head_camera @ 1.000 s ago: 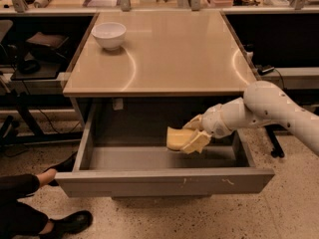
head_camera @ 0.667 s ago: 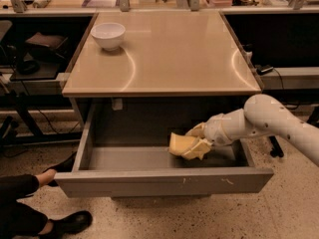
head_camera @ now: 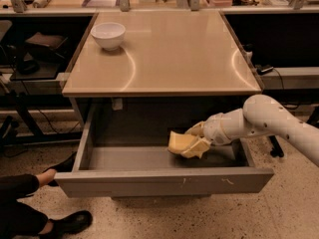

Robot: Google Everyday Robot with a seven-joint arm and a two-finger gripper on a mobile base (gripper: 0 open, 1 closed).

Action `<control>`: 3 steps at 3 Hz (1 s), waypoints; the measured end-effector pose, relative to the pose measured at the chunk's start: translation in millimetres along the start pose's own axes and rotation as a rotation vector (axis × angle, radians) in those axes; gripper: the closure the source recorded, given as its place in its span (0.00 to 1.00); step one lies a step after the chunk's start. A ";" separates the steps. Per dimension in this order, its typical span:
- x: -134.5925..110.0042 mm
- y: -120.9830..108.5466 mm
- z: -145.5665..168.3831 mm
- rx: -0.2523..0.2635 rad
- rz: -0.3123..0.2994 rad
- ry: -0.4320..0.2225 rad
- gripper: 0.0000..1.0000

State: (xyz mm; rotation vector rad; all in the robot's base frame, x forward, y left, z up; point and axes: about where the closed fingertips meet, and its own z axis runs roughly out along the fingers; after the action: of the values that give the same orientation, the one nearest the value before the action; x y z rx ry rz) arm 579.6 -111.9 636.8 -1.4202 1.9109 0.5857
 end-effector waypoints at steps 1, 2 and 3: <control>0.0 0.0 0.1 0.000 0.000 0.000 0.58; 0.0 0.0 0.1 0.000 0.000 0.000 0.34; 0.0 0.1 0.1 0.000 0.000 0.000 0.11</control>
Offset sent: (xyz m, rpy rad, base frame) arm 0.0000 0.0000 0.0000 0.0000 0.0000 0.0001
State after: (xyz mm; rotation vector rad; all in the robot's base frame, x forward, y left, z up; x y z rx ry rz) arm 579.6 -111.7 636.8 -1.4203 1.9108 0.5859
